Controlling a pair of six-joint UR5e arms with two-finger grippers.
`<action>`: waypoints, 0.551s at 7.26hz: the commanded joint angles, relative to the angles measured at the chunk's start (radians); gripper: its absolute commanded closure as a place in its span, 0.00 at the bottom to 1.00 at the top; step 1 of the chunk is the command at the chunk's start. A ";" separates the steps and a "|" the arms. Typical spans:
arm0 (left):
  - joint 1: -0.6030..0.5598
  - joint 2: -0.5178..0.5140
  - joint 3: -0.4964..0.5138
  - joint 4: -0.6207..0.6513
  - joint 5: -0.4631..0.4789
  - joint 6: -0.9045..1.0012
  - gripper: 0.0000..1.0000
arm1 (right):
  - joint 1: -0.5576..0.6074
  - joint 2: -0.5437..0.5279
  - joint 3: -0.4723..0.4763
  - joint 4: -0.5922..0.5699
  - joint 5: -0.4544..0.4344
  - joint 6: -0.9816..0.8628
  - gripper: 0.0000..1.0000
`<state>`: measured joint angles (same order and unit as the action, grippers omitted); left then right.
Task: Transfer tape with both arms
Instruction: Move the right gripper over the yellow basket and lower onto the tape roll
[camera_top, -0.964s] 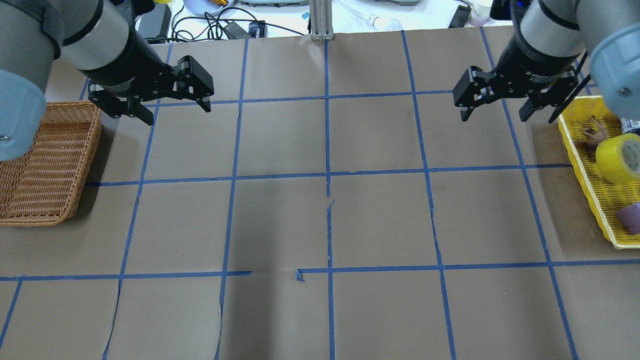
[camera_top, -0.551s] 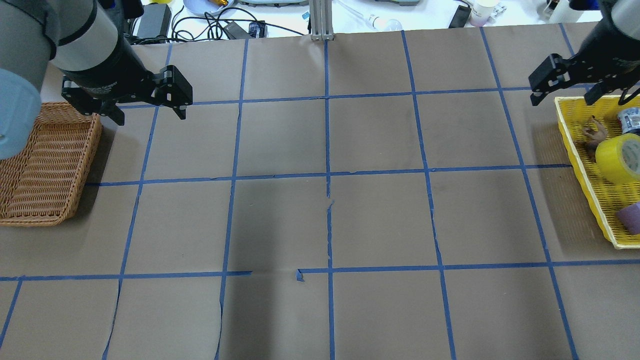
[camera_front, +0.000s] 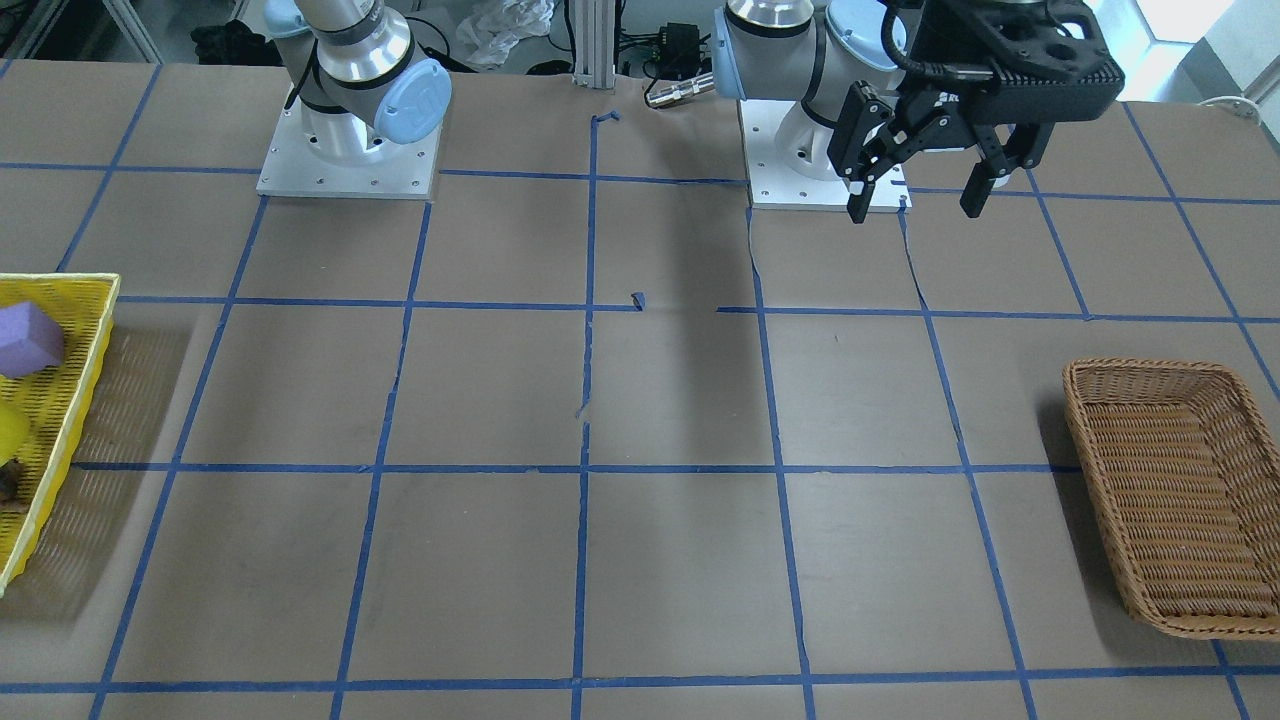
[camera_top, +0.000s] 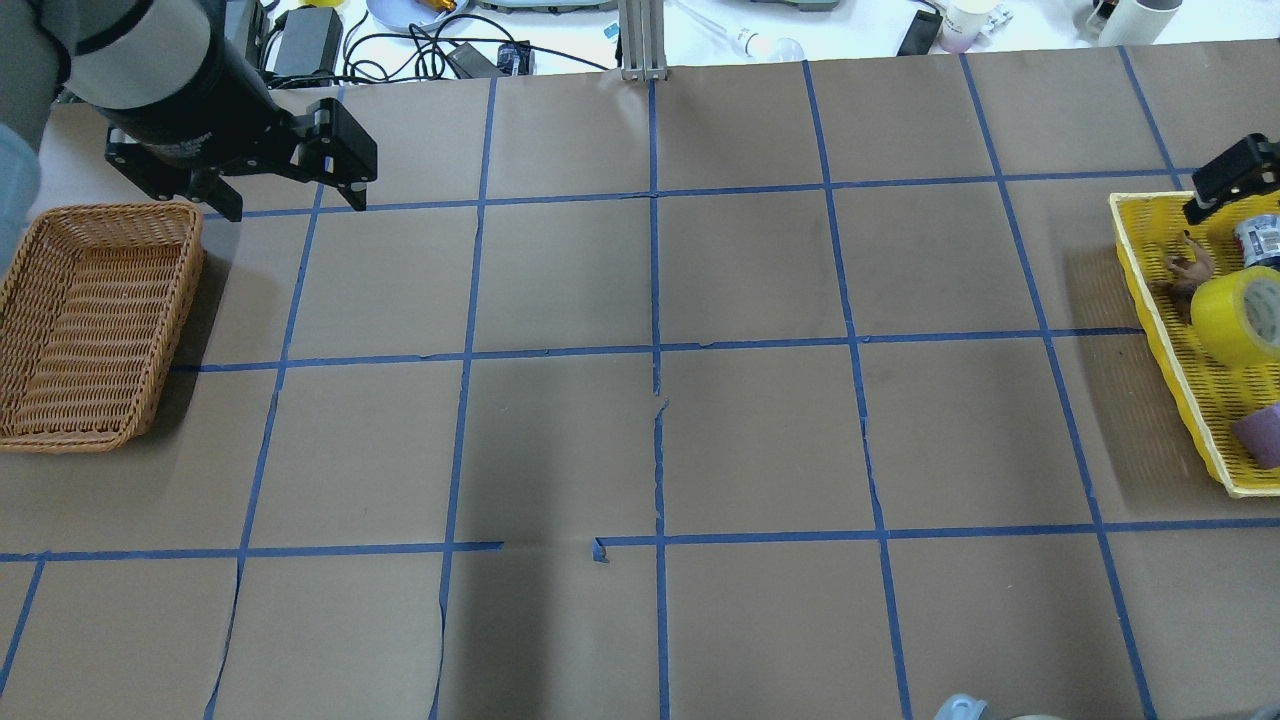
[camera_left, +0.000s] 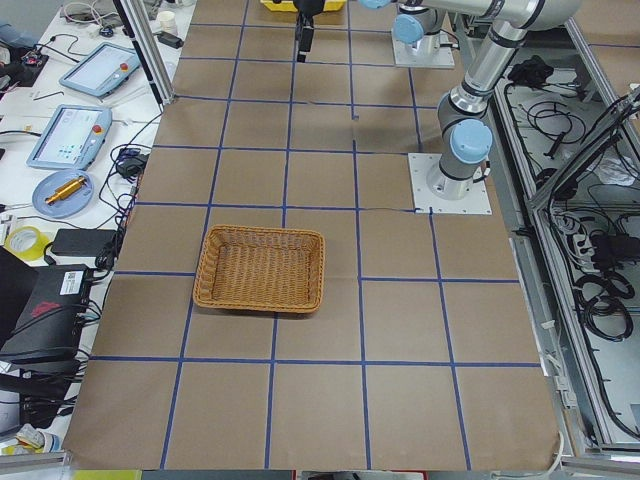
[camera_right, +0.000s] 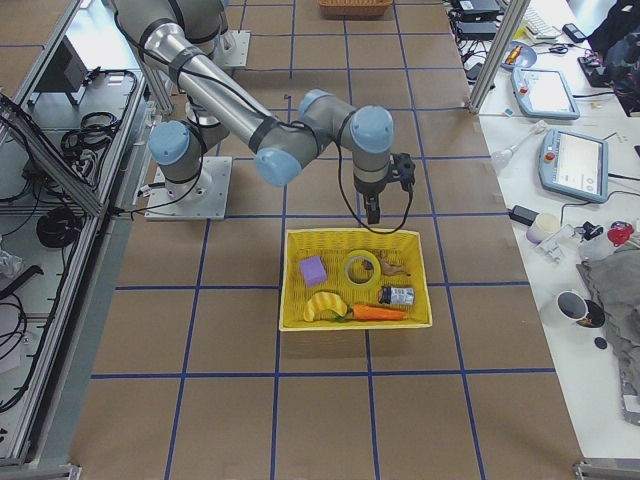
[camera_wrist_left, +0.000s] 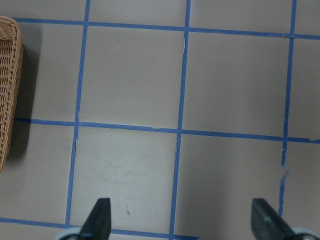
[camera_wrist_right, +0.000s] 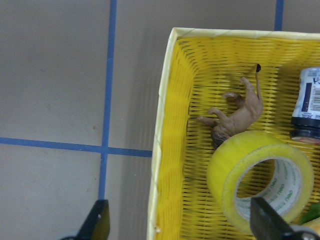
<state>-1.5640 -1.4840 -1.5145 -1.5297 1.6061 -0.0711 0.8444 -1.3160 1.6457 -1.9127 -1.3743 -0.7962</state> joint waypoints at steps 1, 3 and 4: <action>0.039 -0.033 0.022 -0.017 -0.029 0.046 0.00 | -0.082 0.108 0.002 -0.068 0.052 -0.041 0.01; 0.028 -0.103 0.028 0.069 -0.048 0.047 0.00 | -0.108 0.164 0.003 -0.084 0.072 -0.037 0.01; 0.016 -0.128 0.043 0.054 -0.042 0.042 0.00 | -0.108 0.194 0.002 -0.100 0.074 -0.035 0.07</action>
<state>-1.5378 -1.5748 -1.4869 -1.4768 1.5637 -0.0263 0.7442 -1.1572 1.6481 -1.9946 -1.3059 -0.8329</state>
